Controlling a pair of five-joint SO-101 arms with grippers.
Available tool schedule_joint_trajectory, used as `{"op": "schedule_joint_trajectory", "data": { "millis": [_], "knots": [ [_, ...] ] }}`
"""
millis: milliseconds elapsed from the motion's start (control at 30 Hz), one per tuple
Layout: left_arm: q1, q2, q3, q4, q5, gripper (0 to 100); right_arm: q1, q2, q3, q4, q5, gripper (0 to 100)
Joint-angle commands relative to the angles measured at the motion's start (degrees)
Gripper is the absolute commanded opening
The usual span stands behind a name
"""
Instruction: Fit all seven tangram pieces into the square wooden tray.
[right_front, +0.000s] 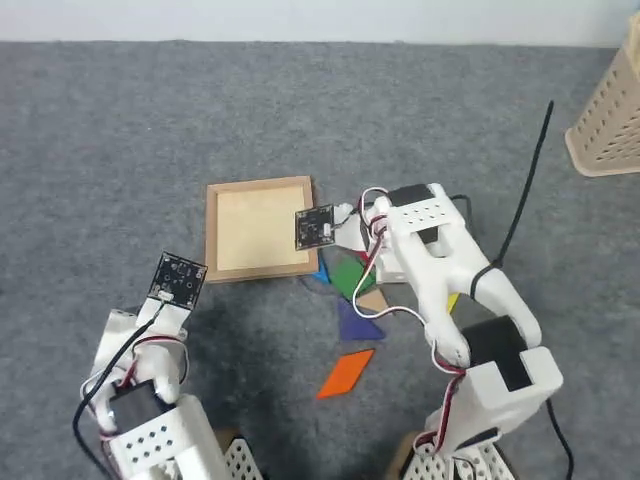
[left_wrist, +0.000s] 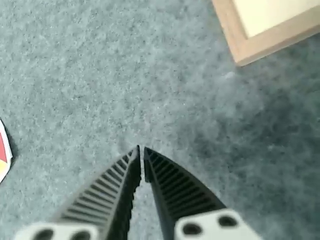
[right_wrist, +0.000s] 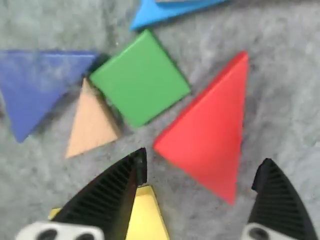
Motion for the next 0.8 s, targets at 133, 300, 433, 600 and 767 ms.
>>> {"op": "schedule_joint_trajectory", "data": {
  "millis": [133, 300, 433, 600, 767],
  "knots": [
    [-0.4, 0.1, -0.2, 0.2, -1.0, 1, 1.1, 6.4, -5.8, 0.0, 4.0, 34.0],
    [-0.4, 0.1, -0.2, 0.2, -1.0, 1, 1.7, 11.7, -11.3, 0.7, 2.5, 34.0],
    [-0.4, 0.1, -0.2, 0.2, -1.0, 1, 1.9, 13.8, -12.9, 0.7, -1.1, 33.5],
    [-0.4, 0.1, -0.2, 0.2, -1.0, 1, 2.1, 13.9, -12.9, 0.7, -7.1, 21.0],
    [-0.4, 0.1, -0.2, 0.2, -1.0, 1, 2.2, 13.8, -15.0, 0.7, -15.3, 16.3]
  ]
}}
